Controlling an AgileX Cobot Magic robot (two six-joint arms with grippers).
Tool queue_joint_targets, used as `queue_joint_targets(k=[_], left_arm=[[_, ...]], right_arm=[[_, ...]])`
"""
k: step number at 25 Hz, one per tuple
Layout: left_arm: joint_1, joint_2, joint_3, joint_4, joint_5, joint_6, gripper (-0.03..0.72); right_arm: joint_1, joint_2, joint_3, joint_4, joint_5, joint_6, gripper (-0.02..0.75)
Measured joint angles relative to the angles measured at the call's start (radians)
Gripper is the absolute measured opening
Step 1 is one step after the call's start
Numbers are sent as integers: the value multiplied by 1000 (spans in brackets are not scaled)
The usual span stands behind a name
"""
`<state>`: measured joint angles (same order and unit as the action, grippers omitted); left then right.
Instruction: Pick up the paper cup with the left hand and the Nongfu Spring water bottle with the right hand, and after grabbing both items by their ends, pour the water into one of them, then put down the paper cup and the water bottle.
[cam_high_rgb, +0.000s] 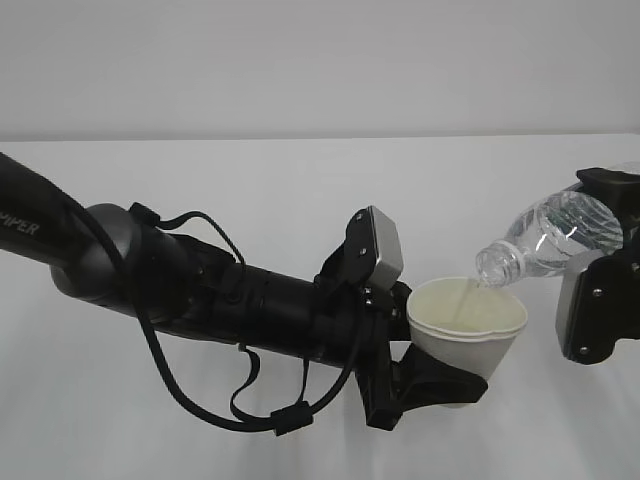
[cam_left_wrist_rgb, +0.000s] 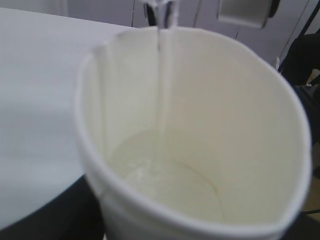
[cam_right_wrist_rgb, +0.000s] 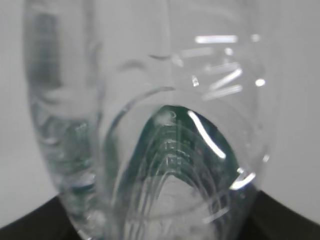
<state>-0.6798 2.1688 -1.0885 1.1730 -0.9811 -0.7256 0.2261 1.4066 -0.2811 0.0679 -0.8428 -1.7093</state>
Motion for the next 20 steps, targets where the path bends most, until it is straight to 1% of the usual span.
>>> queue_joint_targets(k=[20], left_arm=[[0,0,0,1,0,-2,447]], right_arm=[[0,0,-2,0,-2,-6,428]])
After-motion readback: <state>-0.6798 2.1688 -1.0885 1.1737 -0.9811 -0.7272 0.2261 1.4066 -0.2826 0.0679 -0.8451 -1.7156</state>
